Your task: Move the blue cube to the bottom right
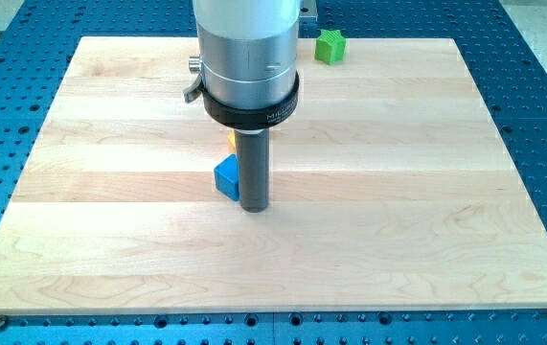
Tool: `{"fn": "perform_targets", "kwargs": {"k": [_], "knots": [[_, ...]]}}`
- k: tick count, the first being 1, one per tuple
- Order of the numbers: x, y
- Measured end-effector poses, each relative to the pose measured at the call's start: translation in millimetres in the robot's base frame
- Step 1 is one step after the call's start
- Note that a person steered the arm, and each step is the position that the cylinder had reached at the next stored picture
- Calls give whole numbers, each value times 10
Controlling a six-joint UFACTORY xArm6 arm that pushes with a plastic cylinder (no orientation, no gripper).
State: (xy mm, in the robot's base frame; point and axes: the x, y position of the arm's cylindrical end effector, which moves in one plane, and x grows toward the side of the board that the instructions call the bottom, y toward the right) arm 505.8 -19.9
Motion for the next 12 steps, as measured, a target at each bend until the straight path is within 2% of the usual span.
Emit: {"fn": "perform_targets", "kwargs": {"k": [2,3,4,5,7,9,10,12], "knots": [[133,-171],[453,-972],[-167,-1502],[-295,-1079],[-174,386],[-505,675],[-205,1413],[428,1651]]}}
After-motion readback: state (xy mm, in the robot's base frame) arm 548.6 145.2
